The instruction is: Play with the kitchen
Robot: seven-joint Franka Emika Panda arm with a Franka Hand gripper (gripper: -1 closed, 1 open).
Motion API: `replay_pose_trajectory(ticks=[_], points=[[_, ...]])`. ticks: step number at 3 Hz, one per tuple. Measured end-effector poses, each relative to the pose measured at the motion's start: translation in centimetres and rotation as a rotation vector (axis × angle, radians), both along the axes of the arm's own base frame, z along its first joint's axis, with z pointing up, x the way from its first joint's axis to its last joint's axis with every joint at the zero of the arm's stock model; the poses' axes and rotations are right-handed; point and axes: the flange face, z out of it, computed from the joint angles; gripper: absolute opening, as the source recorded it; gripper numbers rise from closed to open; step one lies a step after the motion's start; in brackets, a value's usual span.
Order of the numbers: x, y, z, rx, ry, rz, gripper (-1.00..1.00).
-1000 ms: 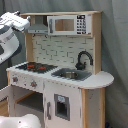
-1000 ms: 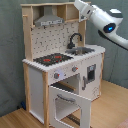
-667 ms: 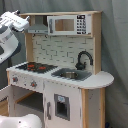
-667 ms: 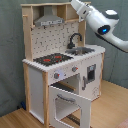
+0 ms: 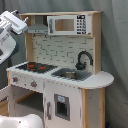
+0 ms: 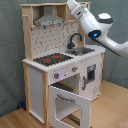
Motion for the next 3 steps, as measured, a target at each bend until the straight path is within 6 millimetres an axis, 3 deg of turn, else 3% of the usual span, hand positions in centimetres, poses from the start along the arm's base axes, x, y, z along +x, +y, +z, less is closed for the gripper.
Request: replay_pose_trajectory(ticks=[3], points=[[2.5,0.5,-3.5,0.26,-0.121,0.027,1.0]])
